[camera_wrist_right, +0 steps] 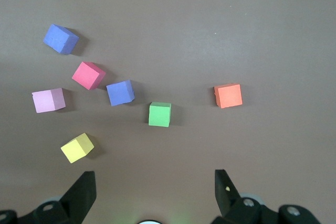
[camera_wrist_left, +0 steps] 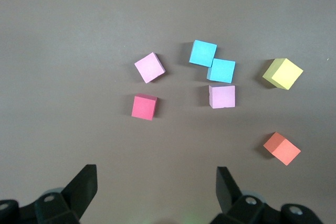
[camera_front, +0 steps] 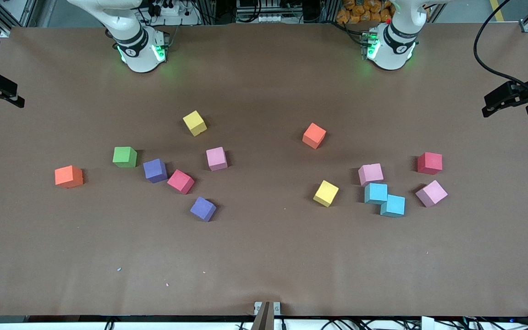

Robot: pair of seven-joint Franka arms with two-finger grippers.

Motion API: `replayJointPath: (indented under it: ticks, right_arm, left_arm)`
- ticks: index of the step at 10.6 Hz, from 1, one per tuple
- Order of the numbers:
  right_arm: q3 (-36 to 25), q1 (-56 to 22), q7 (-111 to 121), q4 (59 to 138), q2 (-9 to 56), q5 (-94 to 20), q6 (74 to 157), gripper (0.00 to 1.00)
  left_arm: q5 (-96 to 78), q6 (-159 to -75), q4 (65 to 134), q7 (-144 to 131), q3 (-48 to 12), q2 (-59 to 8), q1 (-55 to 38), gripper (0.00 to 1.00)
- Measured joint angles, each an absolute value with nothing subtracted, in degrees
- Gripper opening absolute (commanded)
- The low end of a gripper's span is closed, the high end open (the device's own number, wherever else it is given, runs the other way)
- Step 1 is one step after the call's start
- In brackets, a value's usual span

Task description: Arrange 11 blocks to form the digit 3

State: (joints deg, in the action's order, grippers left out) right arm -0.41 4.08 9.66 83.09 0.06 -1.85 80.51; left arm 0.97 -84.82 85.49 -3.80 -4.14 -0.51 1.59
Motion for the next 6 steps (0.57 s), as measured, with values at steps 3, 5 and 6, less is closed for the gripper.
replayJointPath:
  ticks: [3, 5, 6]
  right_arm:
    - [-0.45, 4.08, 9.66, 83.08, 0.14, -1.85, 80.51, 1.0]
    - [-0.52, 4.13, 9.62, 83.09, 1.19, -1.85, 80.49, 1.0]
    - [-0.59, 4.15, 9.61, 83.07, 1.87, -1.91, 80.52, 1.0]
  left_arm:
    - [0.96, -84.38, 85.87, -8.18, -9.28, -0.56, 1.48, 1.0]
    - [0.96, -84.19, 87.94, -13.83, -13.82, -0.95, 1.33, 1.0]
    - [0.96, -84.53, 90.07, -16.43, -15.87, -1.16, 1.31, 1.0]
